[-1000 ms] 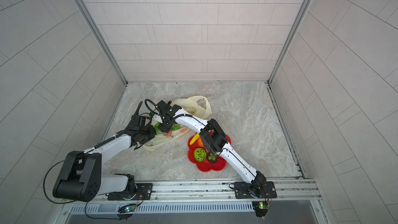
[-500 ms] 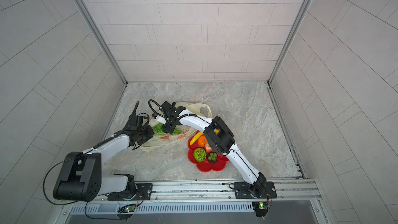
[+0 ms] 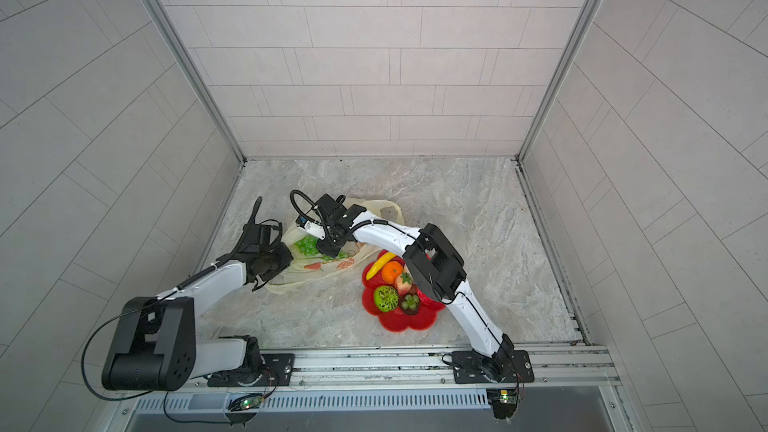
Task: Take fruits out of the plastic bag
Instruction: Pick up the fruit from the plastic bag.
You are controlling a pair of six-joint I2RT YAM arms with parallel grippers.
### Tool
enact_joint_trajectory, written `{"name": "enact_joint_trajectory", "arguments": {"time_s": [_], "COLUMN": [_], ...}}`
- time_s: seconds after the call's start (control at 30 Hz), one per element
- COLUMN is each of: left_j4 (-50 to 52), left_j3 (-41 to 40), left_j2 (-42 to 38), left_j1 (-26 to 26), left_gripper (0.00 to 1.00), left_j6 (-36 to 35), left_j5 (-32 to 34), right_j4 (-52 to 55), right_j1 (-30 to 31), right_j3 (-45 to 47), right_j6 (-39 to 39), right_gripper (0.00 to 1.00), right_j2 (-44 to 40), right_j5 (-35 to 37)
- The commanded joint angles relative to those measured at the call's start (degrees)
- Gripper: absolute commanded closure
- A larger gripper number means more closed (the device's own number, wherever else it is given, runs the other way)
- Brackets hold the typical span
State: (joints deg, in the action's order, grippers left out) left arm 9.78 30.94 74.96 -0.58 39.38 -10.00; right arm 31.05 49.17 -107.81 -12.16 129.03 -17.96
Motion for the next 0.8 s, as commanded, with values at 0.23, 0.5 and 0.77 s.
{"name": "enact_joint_trajectory", "arguments": {"time_s": [0.23,0.5,0.77], "left_j4": [0.54,2.07,2.13], "left_j3": [-1.21,-1.85,-1.85], "left_j2": [-0.41,-2.0,-1.47], "left_j1": [3.79,5.98,6.43], "left_gripper": [0.93,0.93,0.93], "left_j6": [1.41,1.57,1.41], "left_j5": [0.44,1.63,1.08], "right_j4": [-1.81,-0.21,2.62], "right_j1": [-0.1,-0.38,-0.56], "right_j3": [5.8,8.19,11.12], "right_j6": [-3.43,-4.09,-1.36], "right_gripper": [0.69,0.7,0.72], "right_j2": [-9.79,-15.34,-22.6], "right_j5": [2.84,4.17,6.66]}}
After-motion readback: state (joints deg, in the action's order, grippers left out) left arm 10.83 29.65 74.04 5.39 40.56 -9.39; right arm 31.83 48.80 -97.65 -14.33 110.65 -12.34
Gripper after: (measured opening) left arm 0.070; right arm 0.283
